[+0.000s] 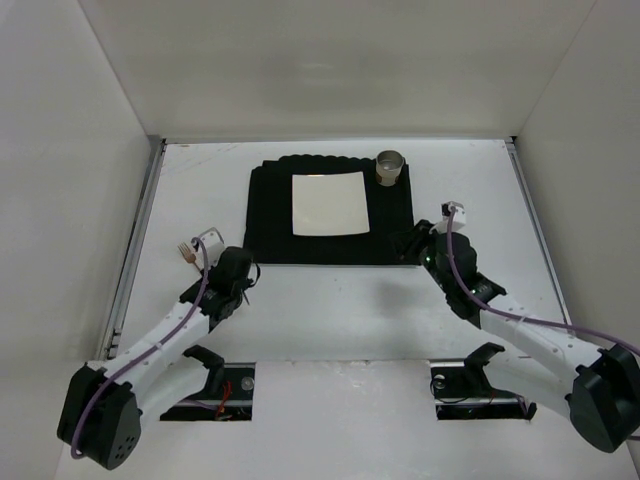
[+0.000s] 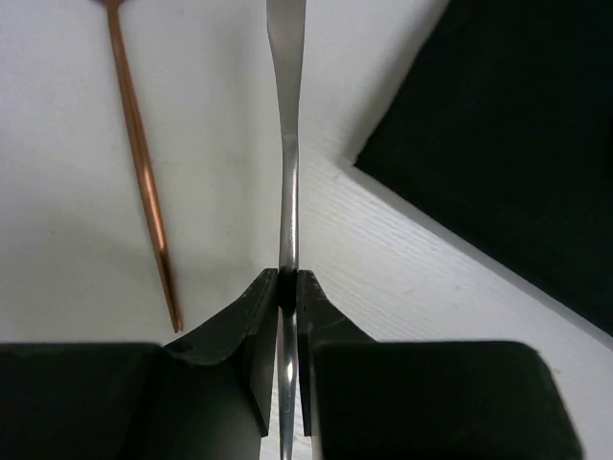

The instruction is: Set the dinner table for one person

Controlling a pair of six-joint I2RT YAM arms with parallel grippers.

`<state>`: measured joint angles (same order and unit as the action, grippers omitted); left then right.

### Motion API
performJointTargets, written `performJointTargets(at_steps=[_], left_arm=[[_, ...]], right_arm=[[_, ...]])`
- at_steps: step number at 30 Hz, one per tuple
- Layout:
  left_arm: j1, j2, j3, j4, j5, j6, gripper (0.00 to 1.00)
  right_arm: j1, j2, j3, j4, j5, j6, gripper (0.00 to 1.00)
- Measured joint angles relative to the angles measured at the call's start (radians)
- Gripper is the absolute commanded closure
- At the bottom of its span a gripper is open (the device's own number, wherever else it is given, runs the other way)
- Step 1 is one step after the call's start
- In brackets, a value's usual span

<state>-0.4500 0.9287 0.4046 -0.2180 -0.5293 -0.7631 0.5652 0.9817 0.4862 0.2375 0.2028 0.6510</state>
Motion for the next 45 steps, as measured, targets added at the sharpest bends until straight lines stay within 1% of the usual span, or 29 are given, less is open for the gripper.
performJointTargets(at_steps=[2,4,6,7,9,13,17,19,23,27,31,38,45], left_arm=[[-0.038,-0.032,0.055,-0.042,-0.011,0.019,0.98],[-0.085,-0.033,0.126,-0.056,-0.021,0.037,0.98],[-0.143,0.002,0.209,-0.046,-0.029,0.054,0.98],[-0.175,0.039,0.255,-0.032,-0.030,0.063,0.98],[-0.230,0.134,0.343,0.013,-0.026,0.084,0.97],[-0.324,0.419,0.543,0.127,0.027,0.132,0.97],[-0.376,0.727,0.779,0.198,0.117,0.157,0.97],[-0.395,0.845,0.879,0.212,0.150,0.161,0.97],[-0.428,1.013,1.034,0.217,0.192,0.163,0.97],[-0.446,1.122,1.162,0.211,0.212,0.152,0.96],[-0.445,1.182,1.226,0.208,0.216,0.113,0.96],[-0.447,1.236,1.237,0.196,0.206,0.039,0.96],[-0.447,1.304,1.261,0.191,0.201,-0.008,0.96]], right_arm=[[-0.012,-0.017,-0.011,0.002,0.003,0.004,0.63],[-0.034,-0.042,-0.026,0.001,0.015,0.009,0.58],[-0.057,-0.085,-0.051,0.000,0.036,0.018,0.52],[-0.070,-0.113,-0.067,0.001,0.052,0.023,0.51],[-0.097,-0.171,-0.096,0.002,0.091,0.034,0.49],[-0.154,-0.232,-0.129,0.003,0.145,0.058,0.48],[-0.194,-0.243,-0.150,0.001,0.163,0.085,0.47],[-0.202,-0.242,-0.155,0.002,0.166,0.091,0.47],[-0.211,-0.210,-0.158,0.006,0.165,0.102,0.47],[-0.210,-0.186,-0.158,0.005,0.164,0.105,0.46],[-0.210,-0.199,-0.158,0.006,0.157,0.106,0.45],[-0.211,-0.237,-0.158,0.010,0.153,0.110,0.45],[-0.212,-0.213,-0.158,0.011,0.143,0.113,0.45]])
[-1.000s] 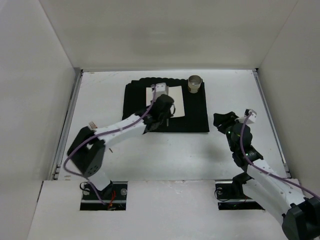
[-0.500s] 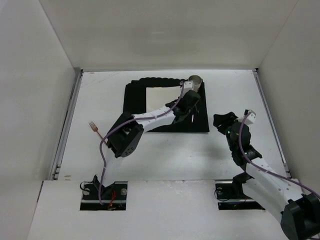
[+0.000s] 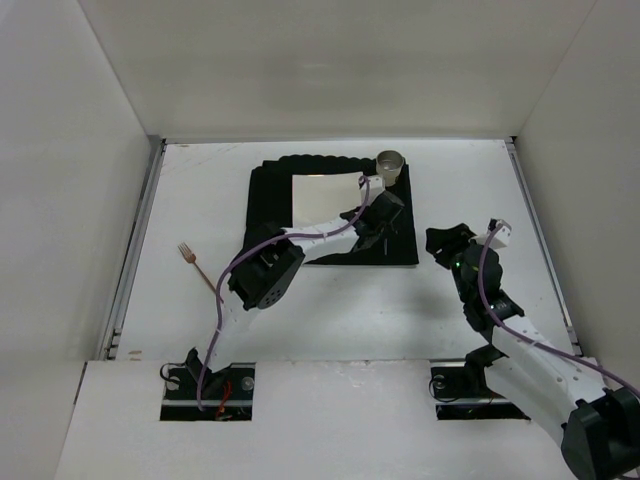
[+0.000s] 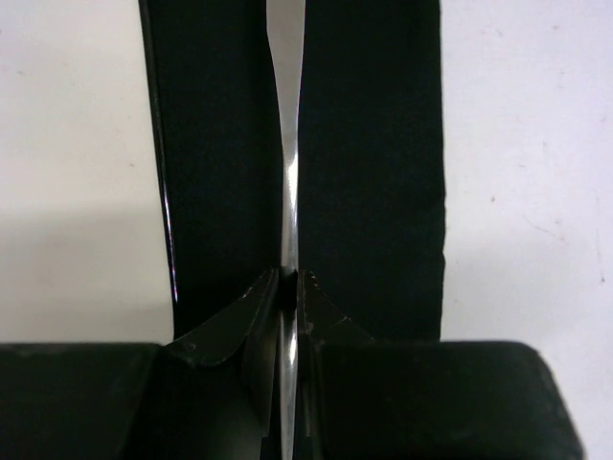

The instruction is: Set the dinner table for one person

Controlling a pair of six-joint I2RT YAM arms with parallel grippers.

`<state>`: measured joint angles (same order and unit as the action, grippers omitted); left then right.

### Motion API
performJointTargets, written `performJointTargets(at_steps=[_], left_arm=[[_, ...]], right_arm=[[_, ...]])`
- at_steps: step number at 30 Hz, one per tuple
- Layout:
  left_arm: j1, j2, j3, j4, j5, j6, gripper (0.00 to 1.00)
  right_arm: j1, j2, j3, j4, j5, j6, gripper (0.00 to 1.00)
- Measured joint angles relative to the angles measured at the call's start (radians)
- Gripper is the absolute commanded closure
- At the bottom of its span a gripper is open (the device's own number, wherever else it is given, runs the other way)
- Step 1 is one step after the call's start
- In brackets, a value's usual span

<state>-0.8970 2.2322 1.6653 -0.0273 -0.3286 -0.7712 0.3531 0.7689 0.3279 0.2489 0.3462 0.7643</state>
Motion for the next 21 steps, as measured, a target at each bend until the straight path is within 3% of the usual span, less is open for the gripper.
performJointTargets(at_steps=[17,21], left_arm=[[0.001,0.055,0.032,0.002,-0.001,-0.077,0.95],[0.001,0.061,0.035,0.009,-0.002,-0.087,0.91]], right_arm=[[0.000,0.008,0.000,0.000,-0.015,0.000,0.44],[0.000,0.010,0.000,0.000,-0.017,0.000,0.44]])
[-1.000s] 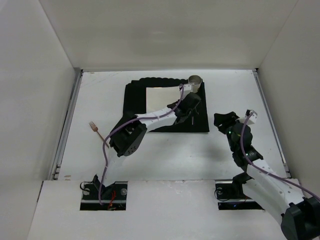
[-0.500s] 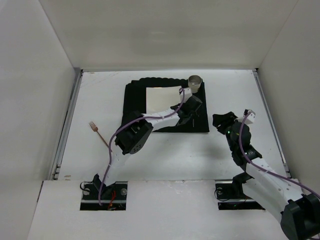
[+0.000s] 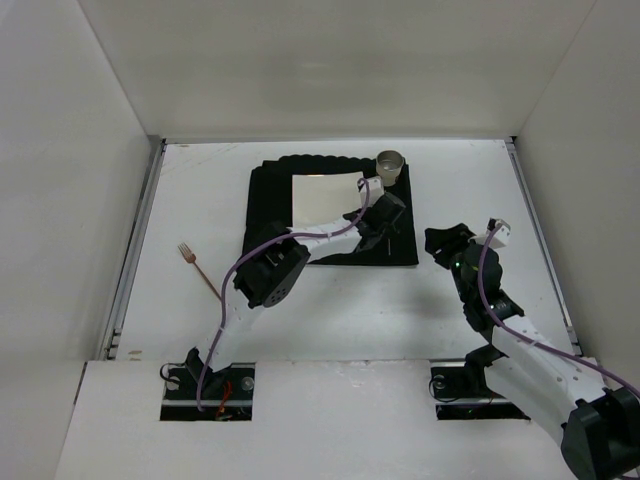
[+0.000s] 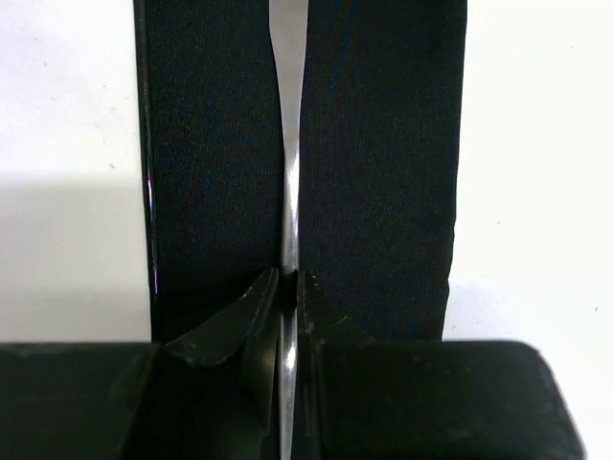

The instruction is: Set the dinner table for one person

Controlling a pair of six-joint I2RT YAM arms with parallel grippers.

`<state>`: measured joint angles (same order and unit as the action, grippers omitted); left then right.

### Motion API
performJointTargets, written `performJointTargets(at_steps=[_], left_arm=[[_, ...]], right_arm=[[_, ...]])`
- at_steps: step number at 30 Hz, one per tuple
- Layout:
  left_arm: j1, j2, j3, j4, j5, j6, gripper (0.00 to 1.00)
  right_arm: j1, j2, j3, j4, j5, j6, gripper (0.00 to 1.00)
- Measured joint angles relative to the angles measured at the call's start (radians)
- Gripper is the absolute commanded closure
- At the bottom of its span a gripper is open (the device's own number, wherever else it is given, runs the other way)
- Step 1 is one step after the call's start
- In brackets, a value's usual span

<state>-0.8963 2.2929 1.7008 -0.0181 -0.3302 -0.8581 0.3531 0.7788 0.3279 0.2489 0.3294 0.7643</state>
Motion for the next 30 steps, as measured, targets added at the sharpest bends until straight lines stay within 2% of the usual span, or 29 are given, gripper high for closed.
performJointTargets(at_steps=[5,9,16,17,20,22,24,27,30], left_arm=[[-0.002,0.000,0.000,0.007,-0.006,-0.005,0.75],[-0.009,-0.008,-0.024,0.045,-0.019,0.003,0.66],[-0.029,-0.119,-0.143,0.058,-0.052,0.045,0.62],[-0.032,-0.154,-0.175,0.063,-0.058,0.056,0.62],[-0.036,-0.296,-0.300,0.085,-0.077,0.091,0.63],[-0.032,-0.430,-0.420,0.107,-0.095,0.111,0.63],[-0.012,-0.572,-0.541,0.123,-0.111,0.126,0.67],[0.068,-0.804,-0.755,0.136,-0.143,0.142,0.72],[0.202,-1.013,-0.960,0.091,-0.188,0.145,0.73]], right_arm=[[0.000,0.000,0.000,0.000,0.000,0.000,0.44],[0.000,0.000,0.000,0.000,-0.001,0.000,0.44],[0.000,0.000,0.000,0.000,0.000,0.000,0.44],[0.000,0.000,0.000,0.000,0.000,0.000,0.45],[0.000,0.001,0.000,0.000,-0.002,-0.001,0.59],[0.001,0.008,0.000,0.003,-0.013,-0.001,0.77],[0.007,0.034,0.003,0.009,-0.023,-0.002,0.89],[0.033,0.109,0.020,0.010,-0.040,-0.001,0.92],[0.072,0.175,0.039,0.009,-0.059,-0.001,0.89]])
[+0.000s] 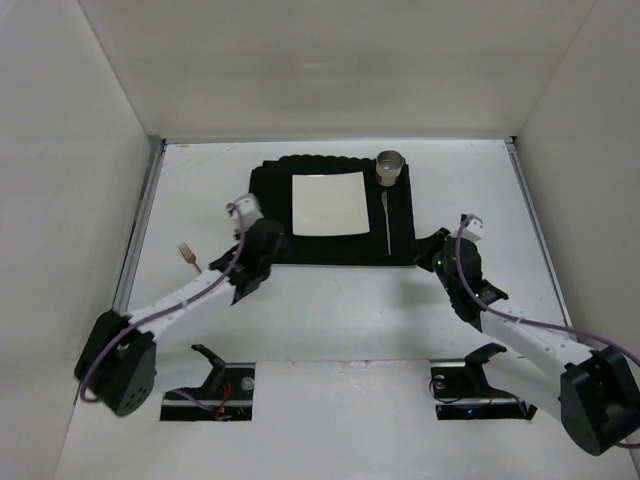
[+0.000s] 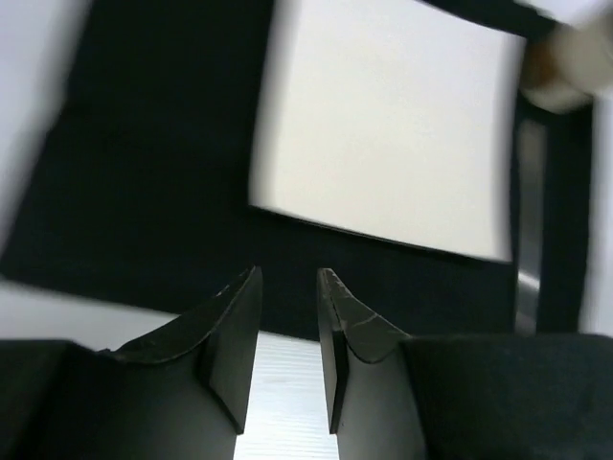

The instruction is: Set the dinner table for one person

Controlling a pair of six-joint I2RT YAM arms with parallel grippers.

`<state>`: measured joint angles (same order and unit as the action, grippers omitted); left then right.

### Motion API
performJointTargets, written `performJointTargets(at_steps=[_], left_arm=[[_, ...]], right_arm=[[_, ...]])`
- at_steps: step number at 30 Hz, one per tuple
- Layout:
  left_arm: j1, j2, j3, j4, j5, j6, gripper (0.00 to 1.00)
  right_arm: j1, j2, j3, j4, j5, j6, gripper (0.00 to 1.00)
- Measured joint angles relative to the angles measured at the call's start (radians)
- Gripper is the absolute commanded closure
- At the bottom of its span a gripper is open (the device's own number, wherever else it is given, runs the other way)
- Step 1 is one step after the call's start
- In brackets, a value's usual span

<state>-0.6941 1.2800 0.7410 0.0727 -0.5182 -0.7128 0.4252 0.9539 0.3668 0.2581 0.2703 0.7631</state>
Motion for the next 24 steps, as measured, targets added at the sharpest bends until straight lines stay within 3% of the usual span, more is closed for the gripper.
performJointTargets(at_steps=[5,8,14,24], left_arm=[[0.260,-0.311,-0.244,-0.183,-0.053,0.008,0.69],[0.395,-0.414,-0.314,-0.243,-0.056,0.008,0.68],[0.569,-0.330,-0.343,-0.232,-0.007,0.008,0.68],[0.594,-0.141,-0.351,-0.064,0.021,0.010,0.71]], right_arm=[[0.034,0.060,0.027,0.003,-0.019,-0.008,0.81],[0.042,0.076,0.031,0.011,-0.021,-0.009,0.78],[0.048,0.089,0.032,0.020,-0.024,-0.014,0.76],[0.049,0.124,0.034,0.037,-0.027,-0.025,0.74]])
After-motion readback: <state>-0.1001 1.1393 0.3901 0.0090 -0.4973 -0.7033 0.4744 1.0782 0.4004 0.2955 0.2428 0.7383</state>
